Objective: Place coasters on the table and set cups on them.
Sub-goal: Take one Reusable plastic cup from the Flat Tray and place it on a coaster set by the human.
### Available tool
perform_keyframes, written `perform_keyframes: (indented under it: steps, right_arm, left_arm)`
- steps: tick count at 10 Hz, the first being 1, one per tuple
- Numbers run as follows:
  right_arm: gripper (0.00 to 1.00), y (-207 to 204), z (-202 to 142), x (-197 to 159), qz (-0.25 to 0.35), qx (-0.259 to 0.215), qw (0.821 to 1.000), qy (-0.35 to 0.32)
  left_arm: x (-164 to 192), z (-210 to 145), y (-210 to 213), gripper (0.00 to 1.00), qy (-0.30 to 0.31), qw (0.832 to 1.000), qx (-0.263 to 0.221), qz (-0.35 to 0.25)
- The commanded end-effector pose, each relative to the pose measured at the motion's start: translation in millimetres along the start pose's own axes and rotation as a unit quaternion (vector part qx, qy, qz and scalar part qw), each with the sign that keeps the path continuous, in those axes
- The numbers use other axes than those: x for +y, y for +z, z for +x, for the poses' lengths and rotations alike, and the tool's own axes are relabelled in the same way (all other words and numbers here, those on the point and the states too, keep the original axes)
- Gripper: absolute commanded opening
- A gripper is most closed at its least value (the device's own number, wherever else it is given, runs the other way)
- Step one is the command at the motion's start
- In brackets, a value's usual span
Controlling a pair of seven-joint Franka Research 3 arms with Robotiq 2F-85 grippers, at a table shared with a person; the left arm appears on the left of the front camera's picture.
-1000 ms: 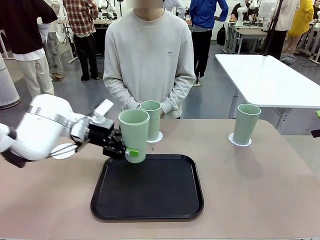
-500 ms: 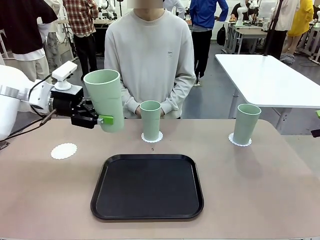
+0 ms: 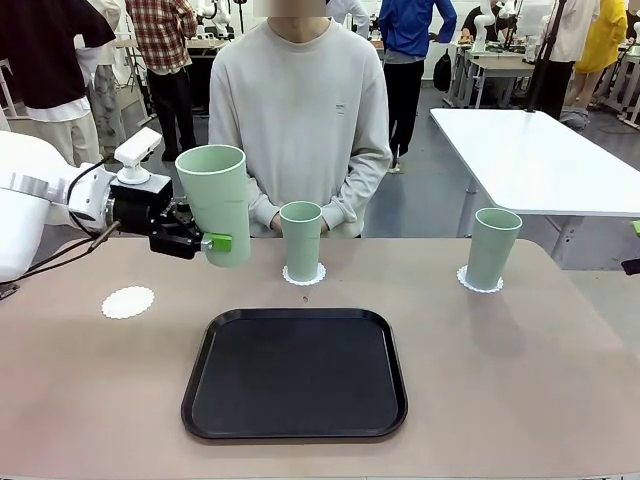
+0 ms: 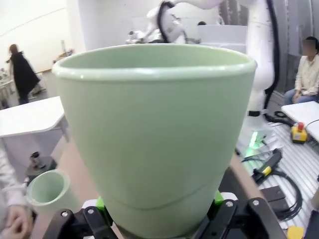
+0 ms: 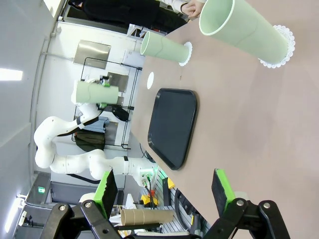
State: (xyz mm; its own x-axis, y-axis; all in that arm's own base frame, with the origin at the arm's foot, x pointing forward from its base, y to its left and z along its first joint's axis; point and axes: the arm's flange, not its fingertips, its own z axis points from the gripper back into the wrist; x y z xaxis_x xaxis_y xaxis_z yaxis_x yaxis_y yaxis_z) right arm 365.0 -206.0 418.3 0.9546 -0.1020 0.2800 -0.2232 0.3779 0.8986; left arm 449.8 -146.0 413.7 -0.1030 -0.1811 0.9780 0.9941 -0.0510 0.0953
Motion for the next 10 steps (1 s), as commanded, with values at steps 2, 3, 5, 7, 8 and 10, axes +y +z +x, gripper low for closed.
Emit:
perform_keyframes:
  steps: [2, 3, 5, 7, 8, 10]
  right_arm:
    - [1.0, -0.9, 0.7, 1.0, -0.001, -0.001, 1.0, -0.004]
    - [1.0, -0.9, 0.7, 1.0, -0.001, -0.001, 1.0, -0.004]
    - [1.0, -0.9, 0.7, 1.0, -0.001, -0.001, 1.0, -0.004]
    - [1.0, -0.9, 0.7, 1.0, -0.001, -0.001, 1.0, -0.004]
    - [1.0, -0.9, 0.7, 1.0, -0.001, -0.001, 1.0, -0.004]
    - [1.0, -0.9, 0.7, 1.0, -0.001, -0.001, 1.0, -0.004]
  left_arm:
    - [69.4, -23.1, 78.3, 0.81, -0.011, 0.997, 0.011, 0.08]
    - [81.9, -31.5, 111.9, 0.81, -0.002, 0.995, 0.001, 0.098]
    - [77.6, -50.7, 162.0, 0.81, -0.003, 0.991, -0.004, 0.136]
    - [70.8, -75.6, 189.7, 0.81, 0.028, 0.988, 0.014, 0.149]
    - [67.4, -87.1, 200.5, 0.81, 0.039, 0.988, 0.02, 0.147]
    - [56.1, -109.8, 219.3, 0.81, 0.053, 0.987, 0.027, 0.15]
